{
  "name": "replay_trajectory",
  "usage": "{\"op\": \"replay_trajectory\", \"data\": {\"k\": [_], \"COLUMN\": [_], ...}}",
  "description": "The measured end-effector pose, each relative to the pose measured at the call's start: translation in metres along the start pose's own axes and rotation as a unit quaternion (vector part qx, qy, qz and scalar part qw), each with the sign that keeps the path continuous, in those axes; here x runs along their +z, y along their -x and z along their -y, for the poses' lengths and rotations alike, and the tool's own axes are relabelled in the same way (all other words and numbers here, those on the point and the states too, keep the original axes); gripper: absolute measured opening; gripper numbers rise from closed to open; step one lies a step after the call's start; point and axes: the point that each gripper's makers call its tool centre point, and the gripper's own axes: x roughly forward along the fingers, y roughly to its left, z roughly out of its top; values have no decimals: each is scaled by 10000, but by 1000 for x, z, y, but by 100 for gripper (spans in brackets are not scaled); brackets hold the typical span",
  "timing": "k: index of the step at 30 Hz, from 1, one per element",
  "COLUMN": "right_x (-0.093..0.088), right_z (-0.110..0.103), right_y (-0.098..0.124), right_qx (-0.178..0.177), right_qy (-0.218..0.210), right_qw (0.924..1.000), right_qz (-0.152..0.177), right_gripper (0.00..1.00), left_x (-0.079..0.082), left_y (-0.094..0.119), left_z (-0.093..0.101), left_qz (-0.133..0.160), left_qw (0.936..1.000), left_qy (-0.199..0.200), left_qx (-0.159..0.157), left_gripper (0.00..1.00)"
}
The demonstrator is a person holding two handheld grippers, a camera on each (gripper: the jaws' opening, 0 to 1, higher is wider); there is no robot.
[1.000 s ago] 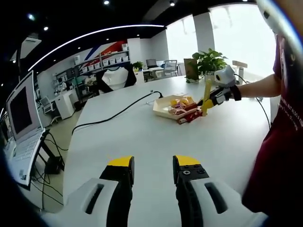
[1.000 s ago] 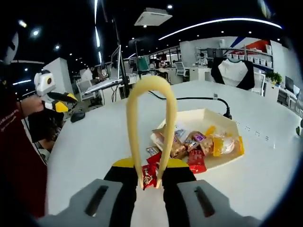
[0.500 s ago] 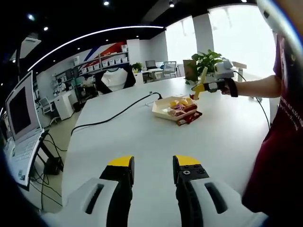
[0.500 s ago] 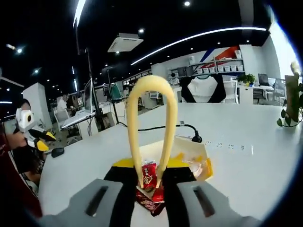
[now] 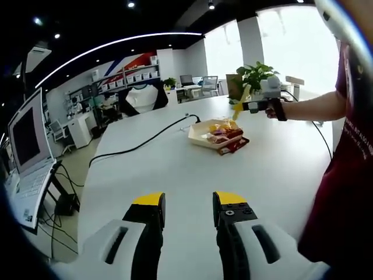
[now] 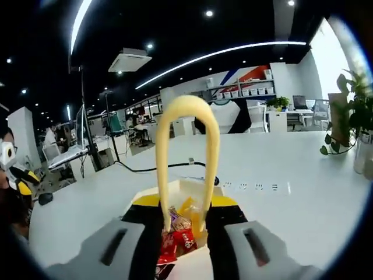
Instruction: Place the target food into the container with the food tongs after gripping and lifting it, then release it inside without dropping or visibly crushing the food.
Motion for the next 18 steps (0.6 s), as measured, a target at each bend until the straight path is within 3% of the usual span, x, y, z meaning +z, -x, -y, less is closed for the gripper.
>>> {"op": "replay_trajectory", "data": {"k": [10,18], "right_x": [3,11], "right_z": [-22,-29], "right_y": [17,37], "right_qx": [646,672], "right_qy": [485,793], "right_qw": [9966,9945], "right_qz": [-126,-93], "right_gripper": [25,26], "left_x": [2,5], "left_y": [-4,-9], "left_z": [3,4], "left_qz": [25,89], "left_qw": [10000,9998], "left_qy": [-44,-63], "left_qx": [-80,-157], "left_gripper": [35,35]}}
